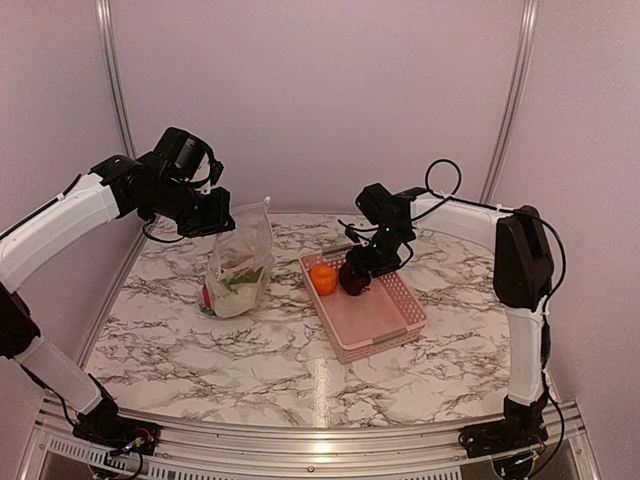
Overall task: Place the food in the zip-top bag and seal the zipper
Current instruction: Adjust the fake fruit in the bin, then pick up the fake fruit from the bin.
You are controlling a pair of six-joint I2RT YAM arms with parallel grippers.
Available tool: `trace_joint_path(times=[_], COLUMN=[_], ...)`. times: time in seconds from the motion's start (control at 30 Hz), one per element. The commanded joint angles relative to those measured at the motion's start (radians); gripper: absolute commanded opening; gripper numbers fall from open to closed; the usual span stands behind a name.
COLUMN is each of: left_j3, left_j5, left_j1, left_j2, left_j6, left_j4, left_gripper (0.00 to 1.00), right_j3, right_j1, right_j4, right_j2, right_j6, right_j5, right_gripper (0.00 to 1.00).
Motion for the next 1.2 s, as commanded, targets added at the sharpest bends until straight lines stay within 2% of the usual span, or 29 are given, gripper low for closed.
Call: trace_joint_path(times=[0.0,0.17,0.37,0.6,1.17], left_j3=[-0.013,0.002,0.012,0.002,-0.039], left_j5=[0.009,0.013,0.016,0.021,0.034], left_j1=[0.003,0.003,0.003,0.003,0.003], left_j2=[-0.004,0.008,0.012,0.002,-0.023], left_j6=[0.008,0.011,0.008,0.001,-0.01], left_j4=[-0.012,-0.013,-0.013,-0.014,-0.012], left_gripper=[0.0,0.0,0.0,0.0,0.0], right_j3=[0.039,0.106,0.141,0.14,0.114], right_j1=[0.013,0.002,-0.014,-0.048,-0.047], right_j4=[-0.072,-0.09,-0.065,0.012,0.081], right_j2=[-0.038,-0.008,0.059,0.095,0.147], right_j6=[0.007,-0.012,-0.025,0.087,0.16], right_j5=[-0.012,0.037,0.017,-0.071,-0.103], right_gripper=[0.7,0.75,0.79,0.84,0.81])
